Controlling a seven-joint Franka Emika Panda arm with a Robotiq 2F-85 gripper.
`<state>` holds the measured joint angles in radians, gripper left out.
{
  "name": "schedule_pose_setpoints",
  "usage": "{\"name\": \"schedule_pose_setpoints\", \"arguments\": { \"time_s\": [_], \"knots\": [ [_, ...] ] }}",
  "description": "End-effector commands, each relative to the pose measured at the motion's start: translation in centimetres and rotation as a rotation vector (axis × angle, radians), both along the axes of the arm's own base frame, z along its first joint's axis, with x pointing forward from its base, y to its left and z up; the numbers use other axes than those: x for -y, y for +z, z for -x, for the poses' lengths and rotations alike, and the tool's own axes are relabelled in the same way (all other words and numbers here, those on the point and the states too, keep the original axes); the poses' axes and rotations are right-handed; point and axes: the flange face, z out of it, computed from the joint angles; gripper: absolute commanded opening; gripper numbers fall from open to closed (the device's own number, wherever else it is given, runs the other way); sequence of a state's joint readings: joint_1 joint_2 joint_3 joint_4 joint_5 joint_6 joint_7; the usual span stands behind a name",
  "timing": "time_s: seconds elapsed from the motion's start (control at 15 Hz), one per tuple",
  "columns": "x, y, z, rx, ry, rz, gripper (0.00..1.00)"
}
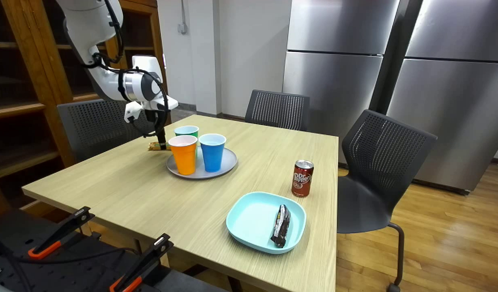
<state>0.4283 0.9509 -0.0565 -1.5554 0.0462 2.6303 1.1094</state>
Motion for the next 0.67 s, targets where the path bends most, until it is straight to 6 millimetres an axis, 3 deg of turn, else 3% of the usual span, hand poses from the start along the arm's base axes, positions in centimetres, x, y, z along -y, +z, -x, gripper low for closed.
{"name": "schedule_pose_setpoints", "arguments": {
  "time_s": [0.0, 0.6],
  "knots": [
    [-0.46, -0.13, -1.14, -0.026, -0.048, 0.001, 1.0],
    [-0.64, -0.49, -1.67, -0.053, -0.075, 0.01, 1.0]
  ]
}}
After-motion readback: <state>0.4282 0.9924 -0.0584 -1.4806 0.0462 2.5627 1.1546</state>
